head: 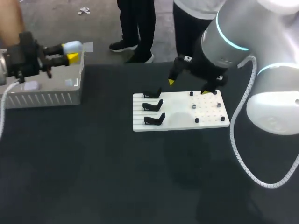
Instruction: Pick up each earbud case from the left stands, insert the matching earbuds, close the lid, and place the case in the box.
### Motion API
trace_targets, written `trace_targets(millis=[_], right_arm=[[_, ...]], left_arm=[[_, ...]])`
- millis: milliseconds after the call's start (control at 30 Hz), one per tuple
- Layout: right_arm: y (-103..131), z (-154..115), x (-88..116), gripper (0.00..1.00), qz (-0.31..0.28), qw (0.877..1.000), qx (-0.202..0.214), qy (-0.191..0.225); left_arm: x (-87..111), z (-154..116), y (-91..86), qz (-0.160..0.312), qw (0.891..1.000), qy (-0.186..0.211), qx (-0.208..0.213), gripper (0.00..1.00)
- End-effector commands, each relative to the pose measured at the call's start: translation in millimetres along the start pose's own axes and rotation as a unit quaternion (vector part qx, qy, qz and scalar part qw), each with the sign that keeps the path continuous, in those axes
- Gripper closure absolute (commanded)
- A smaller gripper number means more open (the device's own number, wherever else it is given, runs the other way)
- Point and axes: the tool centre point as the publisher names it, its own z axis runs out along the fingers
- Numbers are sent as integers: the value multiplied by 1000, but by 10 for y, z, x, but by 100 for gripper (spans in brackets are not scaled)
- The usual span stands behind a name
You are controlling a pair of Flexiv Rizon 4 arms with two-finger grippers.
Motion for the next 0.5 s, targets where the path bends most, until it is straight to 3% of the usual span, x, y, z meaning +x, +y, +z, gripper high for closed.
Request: trace_targets(millis=[33, 233, 467, 500], right_arm=[[20, 53, 82, 0, 6, 1000, -3, 0], [17, 83, 154, 0, 20, 1000, 3, 9], [39, 81, 145, 0, 24, 1000, 6, 13], [41, 80, 142, 0, 25, 1000, 6, 12]], left_arm=[[314, -141, 147, -15, 999, -12, -49, 100], [701, -192, 378, -58, 996, 13, -70, 100], [1061, -200, 507, -99, 992, 39, -69, 100], [1104, -201, 514, -107, 991, 47, -72, 93]])
